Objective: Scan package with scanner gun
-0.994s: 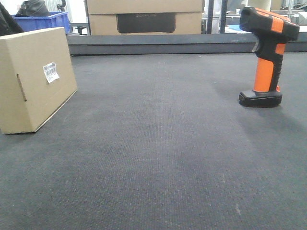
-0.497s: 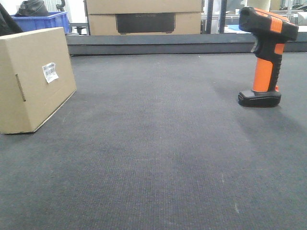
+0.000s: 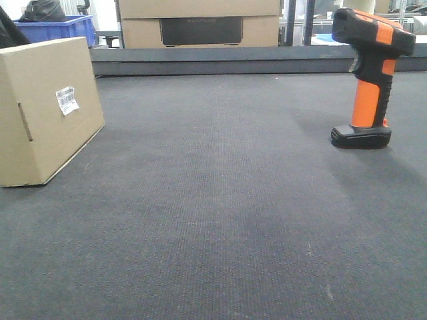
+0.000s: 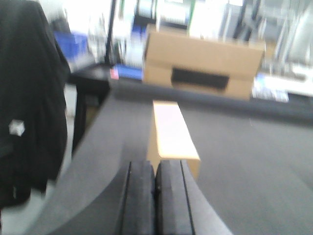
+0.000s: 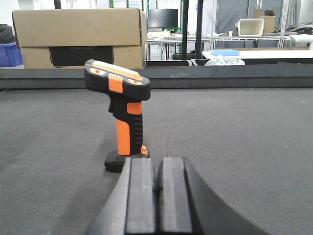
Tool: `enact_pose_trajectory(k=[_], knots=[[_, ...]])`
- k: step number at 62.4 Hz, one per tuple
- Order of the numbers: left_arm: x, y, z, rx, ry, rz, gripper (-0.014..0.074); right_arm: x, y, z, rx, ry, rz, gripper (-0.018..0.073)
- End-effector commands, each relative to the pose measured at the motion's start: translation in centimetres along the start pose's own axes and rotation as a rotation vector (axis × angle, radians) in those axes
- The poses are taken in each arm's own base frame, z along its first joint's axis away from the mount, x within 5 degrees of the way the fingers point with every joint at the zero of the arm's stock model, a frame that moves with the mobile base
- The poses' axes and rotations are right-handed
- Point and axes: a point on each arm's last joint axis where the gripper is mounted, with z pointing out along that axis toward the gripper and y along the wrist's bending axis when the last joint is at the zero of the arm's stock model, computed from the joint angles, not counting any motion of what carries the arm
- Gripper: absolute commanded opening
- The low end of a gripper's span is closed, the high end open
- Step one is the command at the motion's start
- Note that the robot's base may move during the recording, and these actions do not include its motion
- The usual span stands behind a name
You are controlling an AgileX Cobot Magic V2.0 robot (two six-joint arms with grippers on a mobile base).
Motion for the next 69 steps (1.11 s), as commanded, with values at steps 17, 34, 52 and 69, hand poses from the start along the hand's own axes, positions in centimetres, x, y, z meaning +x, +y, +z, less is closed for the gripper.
enact_pose_trajectory(k=[17,34,52,69], knots=[[-7.4,-1.2,2.3,0.003,0.18,0.057,-0.0111,-0.2,0.0,0.0,0.005,-0.021,-0.003,-0.0169],[-9.5,-1.4,8.6,-0.01,0.381,0.081,-0.0111,-0.2,0.0,0.0,0.005,-0.021,-0.003,-0.0169],[-10.5,-3.5,19.9,0.05,0.642,0.138,-0.0111,-0.2,0.0,0.0,0.005,-0.021,-0.003,-0.0169],[-9.3,-3.4,28.7,-0.098,0.803,0.086,-0.0111,-0.2,0.0,0.0,0.005,-0.021,-0.003,-0.0169]])
